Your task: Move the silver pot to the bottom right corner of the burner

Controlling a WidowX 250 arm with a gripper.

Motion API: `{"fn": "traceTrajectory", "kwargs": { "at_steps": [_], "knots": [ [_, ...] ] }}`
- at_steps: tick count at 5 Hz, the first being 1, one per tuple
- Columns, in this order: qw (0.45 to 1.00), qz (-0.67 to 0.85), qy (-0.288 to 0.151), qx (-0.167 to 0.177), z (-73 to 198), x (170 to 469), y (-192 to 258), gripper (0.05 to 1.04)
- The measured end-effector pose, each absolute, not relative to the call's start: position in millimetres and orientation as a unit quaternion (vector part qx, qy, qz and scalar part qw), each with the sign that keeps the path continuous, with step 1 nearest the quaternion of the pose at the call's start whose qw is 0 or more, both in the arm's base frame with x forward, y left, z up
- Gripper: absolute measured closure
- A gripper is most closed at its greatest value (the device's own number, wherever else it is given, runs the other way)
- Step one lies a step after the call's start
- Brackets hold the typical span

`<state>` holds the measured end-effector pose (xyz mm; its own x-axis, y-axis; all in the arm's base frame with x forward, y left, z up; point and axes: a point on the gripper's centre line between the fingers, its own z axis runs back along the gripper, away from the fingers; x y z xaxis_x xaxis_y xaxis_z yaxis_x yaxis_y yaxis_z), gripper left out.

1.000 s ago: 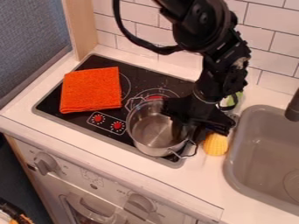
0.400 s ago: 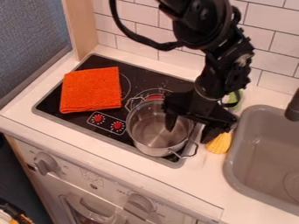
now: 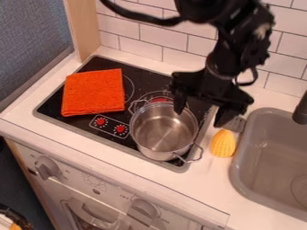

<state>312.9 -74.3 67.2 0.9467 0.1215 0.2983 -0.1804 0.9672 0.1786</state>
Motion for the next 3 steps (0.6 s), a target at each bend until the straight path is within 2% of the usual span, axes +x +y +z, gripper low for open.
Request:
{"fn": "traceTrajectory", "kwargs": {
  "at_steps": [1,3],
  "knots": [
    [0.978,0.08,-0.161,0.107,86.4,312.6,-71.9,0.083],
    [0.978,0.079,-0.163,0.106,87.9,312.5,-72.1,0.083]
  ]
}}
